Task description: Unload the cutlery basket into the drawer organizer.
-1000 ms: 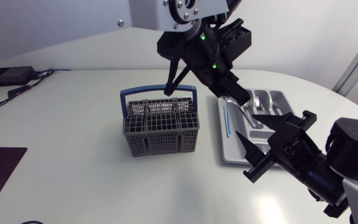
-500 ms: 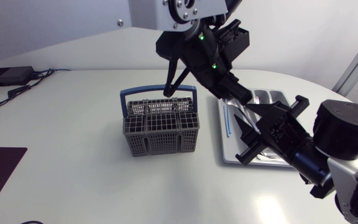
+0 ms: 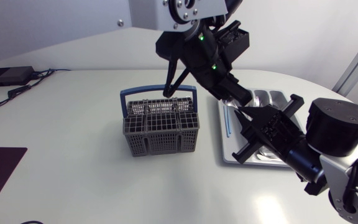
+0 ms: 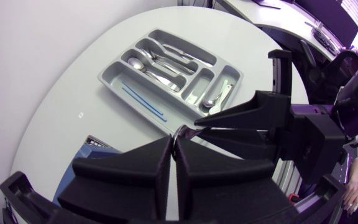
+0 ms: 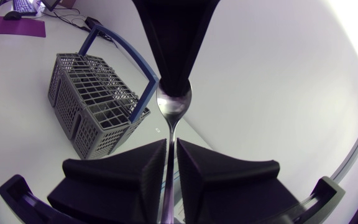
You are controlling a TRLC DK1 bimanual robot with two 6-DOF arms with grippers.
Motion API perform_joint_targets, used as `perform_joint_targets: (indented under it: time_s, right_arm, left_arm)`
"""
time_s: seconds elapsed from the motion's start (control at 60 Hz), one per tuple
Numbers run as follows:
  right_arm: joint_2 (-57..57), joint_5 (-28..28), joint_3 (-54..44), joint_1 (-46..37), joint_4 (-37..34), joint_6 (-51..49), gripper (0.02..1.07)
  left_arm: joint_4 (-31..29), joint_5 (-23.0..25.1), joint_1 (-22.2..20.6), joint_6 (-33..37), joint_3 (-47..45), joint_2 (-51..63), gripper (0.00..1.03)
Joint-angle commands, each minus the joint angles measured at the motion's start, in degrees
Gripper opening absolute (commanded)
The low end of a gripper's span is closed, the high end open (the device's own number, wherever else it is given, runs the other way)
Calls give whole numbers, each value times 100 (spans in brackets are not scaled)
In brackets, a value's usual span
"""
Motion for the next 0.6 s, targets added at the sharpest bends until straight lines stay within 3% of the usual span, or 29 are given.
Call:
perform_joint_targets:
  time_s: [0.0, 0.467, 0.567, 0.583]
  right_arm:
    - [89, 48, 161, 49, 90, -78, 13]
    - [10, 39, 153, 198, -24, -87, 8]
    - [-52, -22, 144, 198, -94, -78, 8]
    - [-52, -22, 135, 198, -94, -78, 8]
  left_arm:
    - [-70, 56, 6, -194, -64, -135, 3]
    - [-61, 65, 15, -194, -169, -205, 6]
    - [-61, 65, 24, -194, -134, -232, 24]
    - [-52, 65, 33, -202, -116, -240, 33]
